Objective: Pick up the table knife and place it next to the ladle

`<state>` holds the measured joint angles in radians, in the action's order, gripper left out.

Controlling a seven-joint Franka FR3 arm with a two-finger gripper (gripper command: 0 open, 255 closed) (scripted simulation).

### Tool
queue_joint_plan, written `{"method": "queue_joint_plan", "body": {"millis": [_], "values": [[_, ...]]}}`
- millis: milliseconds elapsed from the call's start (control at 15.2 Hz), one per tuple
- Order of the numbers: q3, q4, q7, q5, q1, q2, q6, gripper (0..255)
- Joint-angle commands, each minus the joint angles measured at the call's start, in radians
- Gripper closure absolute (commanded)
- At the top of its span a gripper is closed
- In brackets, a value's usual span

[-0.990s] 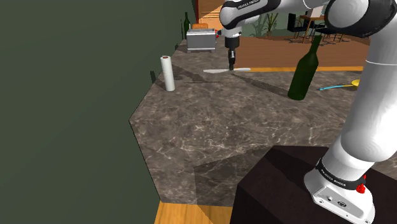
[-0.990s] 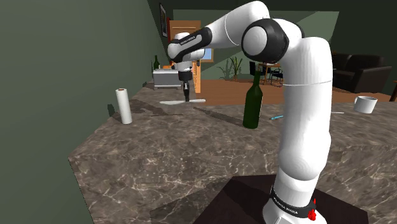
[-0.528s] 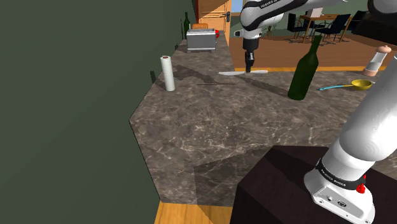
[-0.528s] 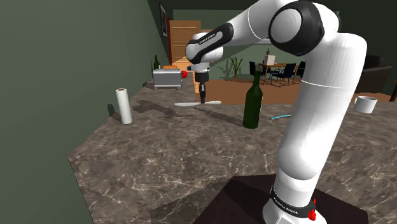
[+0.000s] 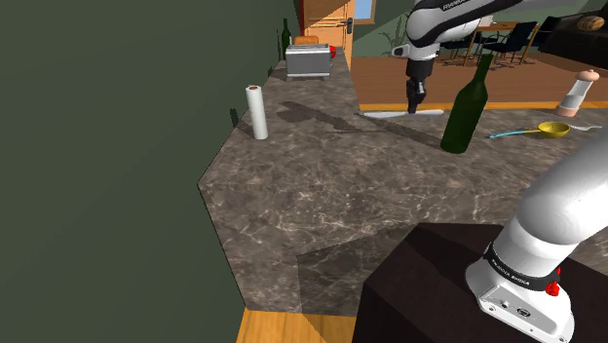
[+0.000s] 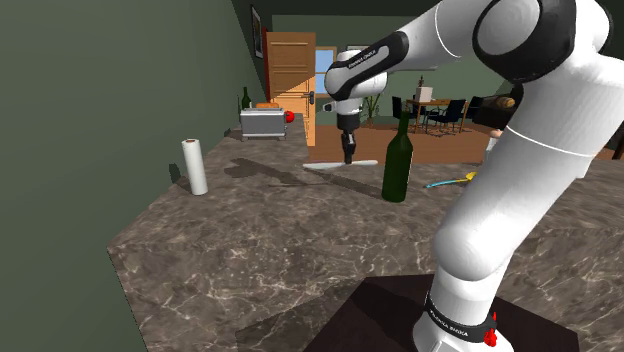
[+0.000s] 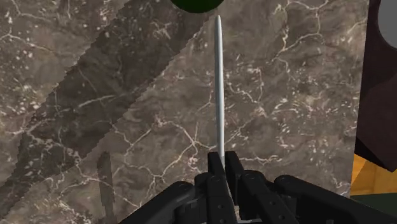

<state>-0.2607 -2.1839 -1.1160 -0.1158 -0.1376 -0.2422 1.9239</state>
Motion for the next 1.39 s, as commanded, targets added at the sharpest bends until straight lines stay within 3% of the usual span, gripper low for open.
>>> {"method": "queue_joint_plan", "body": {"millis": [0,660,1320], "values": [[-0.017,-0.051,-0.025,-0.019,-0.018,-0.048,0.006,255],[-0.129,-0.230,-0.183,-0.140,-0.139,-0.282,-0.024,255],[-0.276,-0.293,-0.389,-0.278,-0.279,-0.433,-0.072,255]]}}
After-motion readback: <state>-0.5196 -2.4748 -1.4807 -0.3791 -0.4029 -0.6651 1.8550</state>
